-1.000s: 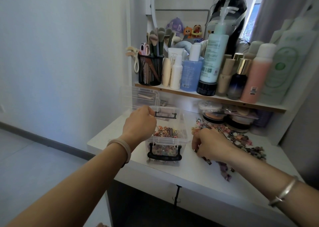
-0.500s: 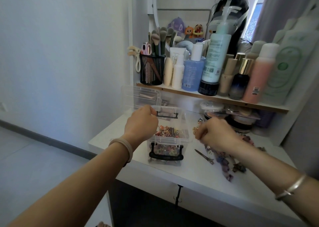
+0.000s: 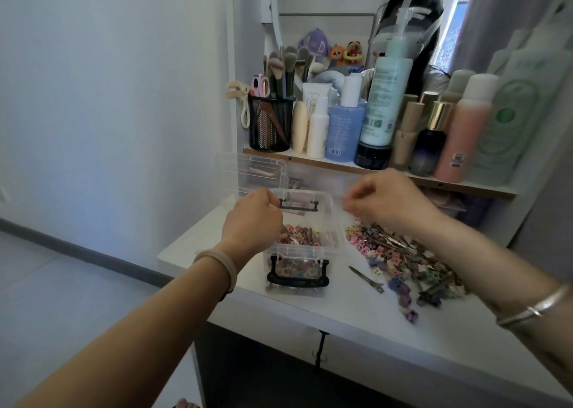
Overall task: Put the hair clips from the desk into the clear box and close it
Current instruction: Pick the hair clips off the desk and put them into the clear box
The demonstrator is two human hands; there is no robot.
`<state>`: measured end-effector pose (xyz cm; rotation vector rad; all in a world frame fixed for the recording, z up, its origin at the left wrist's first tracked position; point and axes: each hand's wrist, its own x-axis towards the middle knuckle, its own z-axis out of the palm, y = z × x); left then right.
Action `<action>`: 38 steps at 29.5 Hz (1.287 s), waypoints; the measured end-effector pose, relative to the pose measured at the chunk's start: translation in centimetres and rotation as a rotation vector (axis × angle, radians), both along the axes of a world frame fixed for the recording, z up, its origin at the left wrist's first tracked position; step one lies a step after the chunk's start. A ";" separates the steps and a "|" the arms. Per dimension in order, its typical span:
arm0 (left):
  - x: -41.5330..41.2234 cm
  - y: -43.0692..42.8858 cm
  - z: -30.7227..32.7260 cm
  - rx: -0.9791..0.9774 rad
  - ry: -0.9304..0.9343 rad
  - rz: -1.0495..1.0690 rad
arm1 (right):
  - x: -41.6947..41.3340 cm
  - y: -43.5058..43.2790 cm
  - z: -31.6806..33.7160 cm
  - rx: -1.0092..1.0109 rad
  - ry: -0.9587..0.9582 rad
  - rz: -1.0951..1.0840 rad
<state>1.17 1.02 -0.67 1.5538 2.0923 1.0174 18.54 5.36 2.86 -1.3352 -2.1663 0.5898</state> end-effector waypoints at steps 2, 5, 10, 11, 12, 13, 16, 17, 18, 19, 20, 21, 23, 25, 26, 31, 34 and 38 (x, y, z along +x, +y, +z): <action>0.0 0.0 0.0 -0.002 0.011 0.002 | 1.0 -0.5 -1.4 -0.105 -0.327 -0.008; 0.1 0.1 0.2 -0.004 0.013 0.003 | 1.2 -1.5 -3.9 -0.094 -0.689 0.013; 0.1 0.0 0.1 -0.008 0.010 0.003 | 0.5 -1.9 -5.1 -0.050 -0.622 -0.008; 0.2 0.0 0.0 -0.009 0.009 0.002 | 0.4 -1.8 -5.3 -0.045 -0.603 -0.018; 0.2 0.0 0.0 -0.010 0.009 0.001 | 0.5 -1.7 -5.2 -0.029 -0.559 -0.041; 0.3 -0.1 0.0 -0.009 0.008 0.000 | 0.5 -1.5 -4.7 -0.004 -0.485 -0.078; 0.3 -0.1 0.2 -0.004 0.013 0.003 | 0.0 -0.9 -2.3 0.043 -0.060 -0.116; 0.3 -0.1 0.2 -0.004 0.016 0.004 | -0.3 -1.0 -1.4 0.011 0.084 -0.072; 0.3 -0.1 0.2 -0.009 0.018 0.002 | -0.7 -1.1 -0.9 -0.033 0.197 -0.009; 0.4 -0.1 0.2 -0.014 0.021 -0.004 | -1.0 -1.3 -0.5 -0.071 0.248 0.046; 0.5 -0.1 0.2 -0.016 0.024 -0.010 | -1.3 -1.5 -0.2 -0.084 0.243 0.083; 0.5 -0.2 0.1 -0.018 0.024 -0.015 | -1.4 -1.5 -0.1 -0.077 0.226 0.096; 0.6 -0.2 0.3 -0.014 0.020 -0.015 | -0.9 -0.8 0.0 -0.035 0.231 0.060; 0.6 -0.2 0.3 -0.013 0.022 -0.004 | 0.2 -0.1 -0.4 -0.003 0.103 0.000; 0.6 -0.1 0.3 -0.014 0.023 0.001 | 0.9 0.1 -1.0 -0.004 -0.067 -0.004; 0.8 0.1 0.2 -0.018 0.027 -0.003 | 3.1 0.2 -4.8 0.002 -0.654 0.061; 0.8 0.2 0.3 -0.015 0.030 0.002 | 3.2 0.3 -5.1 0.032 -0.675 0.085; 0.9 0.2 0.2 -0.021 0.026 -0.003 | 3.0 0.4 -5.2 0.040 -0.637 0.143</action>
